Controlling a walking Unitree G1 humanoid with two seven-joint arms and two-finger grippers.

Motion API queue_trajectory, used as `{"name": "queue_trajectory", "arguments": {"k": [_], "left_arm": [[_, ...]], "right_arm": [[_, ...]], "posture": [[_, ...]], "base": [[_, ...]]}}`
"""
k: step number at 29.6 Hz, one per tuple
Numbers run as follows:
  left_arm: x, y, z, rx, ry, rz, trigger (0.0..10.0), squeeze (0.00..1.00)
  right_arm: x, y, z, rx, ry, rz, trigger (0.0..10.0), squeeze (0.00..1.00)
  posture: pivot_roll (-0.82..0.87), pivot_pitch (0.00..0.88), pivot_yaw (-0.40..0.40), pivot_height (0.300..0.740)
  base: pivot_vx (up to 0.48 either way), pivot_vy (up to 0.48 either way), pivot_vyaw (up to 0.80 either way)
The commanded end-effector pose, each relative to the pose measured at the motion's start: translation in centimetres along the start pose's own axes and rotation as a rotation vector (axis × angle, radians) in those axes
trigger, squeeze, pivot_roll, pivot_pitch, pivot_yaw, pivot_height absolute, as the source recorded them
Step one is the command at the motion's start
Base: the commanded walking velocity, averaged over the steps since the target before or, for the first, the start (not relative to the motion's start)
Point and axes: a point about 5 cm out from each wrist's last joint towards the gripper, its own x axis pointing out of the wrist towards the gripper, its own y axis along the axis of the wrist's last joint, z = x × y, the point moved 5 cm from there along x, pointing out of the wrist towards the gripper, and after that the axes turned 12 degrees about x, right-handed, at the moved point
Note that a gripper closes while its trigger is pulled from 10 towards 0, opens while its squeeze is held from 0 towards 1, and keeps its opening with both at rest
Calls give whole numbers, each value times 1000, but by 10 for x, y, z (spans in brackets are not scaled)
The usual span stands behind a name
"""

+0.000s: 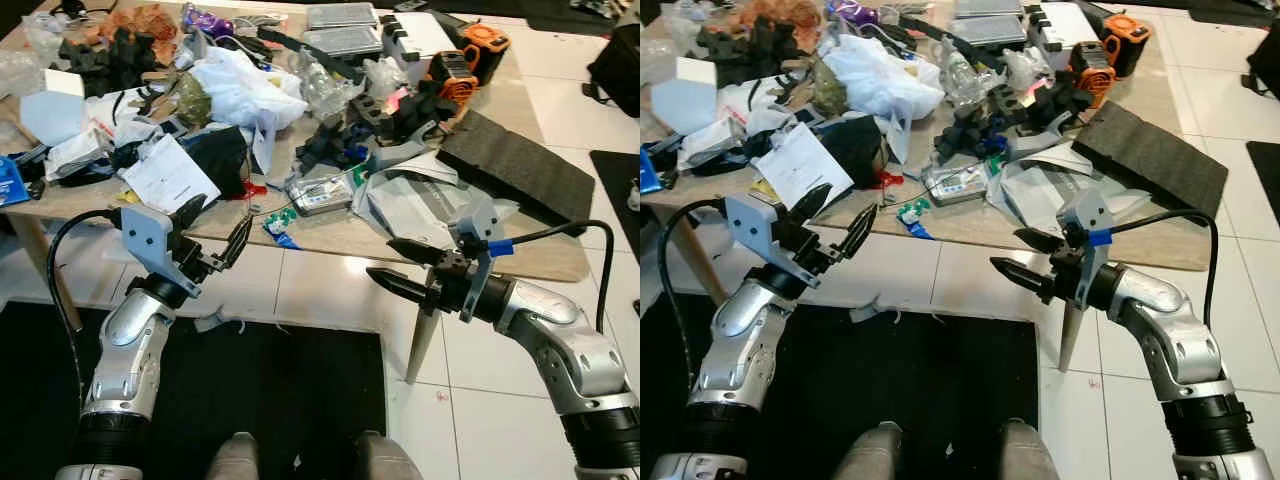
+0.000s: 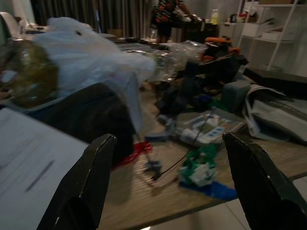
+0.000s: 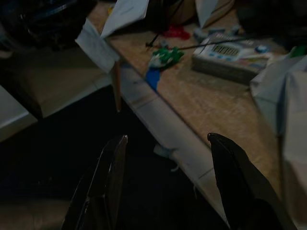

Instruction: Picking trash to rubbish bin

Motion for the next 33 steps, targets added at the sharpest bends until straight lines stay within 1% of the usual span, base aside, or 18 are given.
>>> {"name": "queue_trajectory", "arguments": {"k": [1, 2, 6, 10, 12, 13, 14, 15, 16, 20, 21, 24, 25, 26, 27, 29, 33], "left_arm": [[-3, -5, 1, 7, -4, -24, 10000, 0], [-1, -4, 0, 19, -8, -22, 10000, 0], [2, -1, 0, 34, -19, -15, 10000, 0], [9, 5, 7, 82, -98, 9, 10000, 0], [13, 8, 15, 108, -160, 18, 10000, 0], [18, 9, 20, 185, -208, 13, 10000, 0], [18, 9, 20, 185, -208, 13, 10000, 0], [22, 9, 22, 210, -235, 12, 10000, 0], [23, 9, 22, 212, -242, 11, 10000, 0], [26, 0, 25, 282, -306, -33, 10000, 0], [29, -2, 23, 301, -311, -53, 10000, 0], [33, -6, 21, 310, -308, -77, 10000, 0], [36, -12, 21, 321, -306, -109, 10000, 0], [36, -12, 21, 321, -306, -109, 10000, 0], [37, -19, 21, 322, -302, -137, 10000, 0], [38, -21, 21, 321, -301, -146, 10000, 0], [42, -34, 17, 283, -271, -200, 10000, 0]], "right_arm": [[1, -5, -6, -2, 23, -31, 10000, 0], [-1, -8, -7, 0, 36, -54, 10000, 0], [-2, -13, -9, 0, 52, -81, 10000, 0], [-1, -14, -14, 8, 71, -85, 10000, 0], [1, -13, -18, 13, 91, -83, 10000, 0], [2, -13, -24, 16, 117, -84, 10000, 0], [2, -13, -24, 16, 117, -84, 10000, 0], [2, -12, -26, 15, 128, -83, 10000, 0], [2, -11, -26, 14, 127, -82, 10000, 0], [2, -11, -26, 12, 126, -83, 10000, 0], [2, -11, -27, 12, 129, -82, 10000, 0], [2, -10, -28, 13, 133, -80, 10000, 0], [3, -9, -30, 14, 137, -79, 10000, 0], [3, -9, -30, 14, 137, -79, 10000, 0], [4, -9, -32, 14, 143, -77, 10000, 0], [4, -9, -33, 14, 145, -76, 10000, 0], [5, -4, -39, 14, 163, -62, 10000, 0]], "posture": [[-12, 147, -12, 740], [-14, 153, -14, 740], [-15, 156, -16, 740], [-16, 158, -19, 740], [-16, 158, -19, 740], [-20, 158, -19, 740], [-20, 158, -19, 740], [-20, 158, -19, 740], [-20, 158, -19, 740], [-27, 158, -15, 740], [-27, 158, -15, 740], [-26, 158, -12, 740], [-27, 158, -10, 740], [-27, 158, -10, 740], [-31, 159, -9, 740], [-33, 160, -7, 740], [-43, 163, -1, 740]], "base": [[0, 0, 0], [0, 0, 0], [0, 0, 0], [0, 0, 0], [0, 0, 0], [0, 0, 0], [0, 0, 0], [0, 0, 0], [0, 0, 0], [0, 0, 0], [0, 0, 0], [0, 0, 0], [0, 0, 0], [0, 0, 0], [0, 0, 0], [0, 0, 0], [0, 0, 0]]}}
